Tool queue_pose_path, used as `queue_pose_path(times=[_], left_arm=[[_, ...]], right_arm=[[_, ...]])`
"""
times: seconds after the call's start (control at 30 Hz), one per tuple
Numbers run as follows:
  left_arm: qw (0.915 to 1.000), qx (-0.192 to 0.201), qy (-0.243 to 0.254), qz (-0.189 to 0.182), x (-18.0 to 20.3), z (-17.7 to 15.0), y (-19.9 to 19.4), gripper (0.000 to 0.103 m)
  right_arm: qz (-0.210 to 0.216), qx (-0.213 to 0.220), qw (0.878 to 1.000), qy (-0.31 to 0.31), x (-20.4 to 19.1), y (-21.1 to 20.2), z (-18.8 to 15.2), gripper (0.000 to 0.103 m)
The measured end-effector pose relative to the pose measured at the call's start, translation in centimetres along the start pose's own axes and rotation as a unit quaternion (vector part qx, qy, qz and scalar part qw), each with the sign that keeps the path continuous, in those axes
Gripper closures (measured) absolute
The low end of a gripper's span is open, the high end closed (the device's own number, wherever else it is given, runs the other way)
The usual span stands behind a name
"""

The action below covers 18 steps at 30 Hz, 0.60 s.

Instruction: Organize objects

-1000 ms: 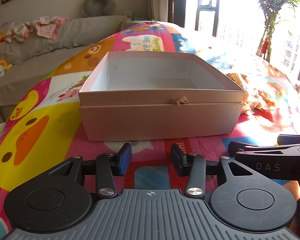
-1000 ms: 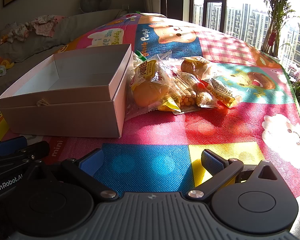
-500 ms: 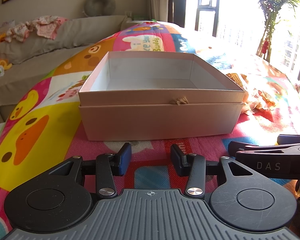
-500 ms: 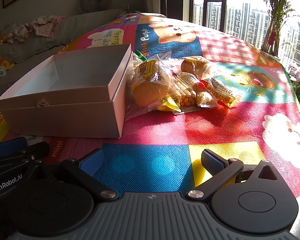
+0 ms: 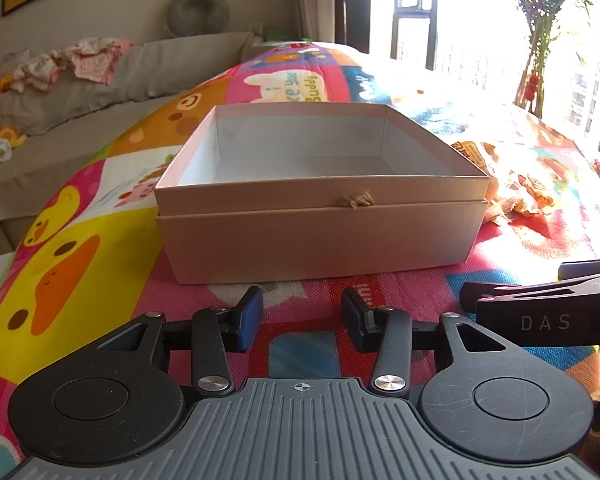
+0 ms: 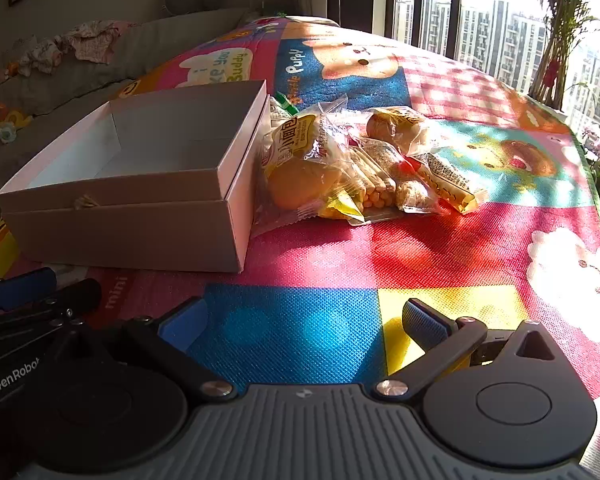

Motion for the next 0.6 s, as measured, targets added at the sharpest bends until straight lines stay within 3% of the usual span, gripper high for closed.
queue_pose_path(times=[0.3,0.47,0.6], left_arm=[[1.0000,0.001,0.007,0.007,0.1,-0.1,-0.2,0.055],[0.9999,-0.011,0.005,-0.006,-0.1,0.2,-0.5,0.057],[0.9998,0.007,0.015,-0.014,-0.7,1.8,-2.5,0.057]], right_arm=[[-0.005,-0.021,1.000,0.006,-0.1,0.2,0.1,0.000],[0.015,-0.031,0.999,-0.005,0.0,-0.3,0.1,0.000],[0.018,-0.001,1.000,-0.002,0.6,-2.5,0.8,0.000]])
Point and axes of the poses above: each gripper's, at about its wrist camera, not at the fingertips, and y roughly the way its jaws point, x to its right, z to its top, the point moved 7 cm from there along y, roughly the way its jaws point, and after that the axes turned 2 degrees about -y, right-handed, at the moved point
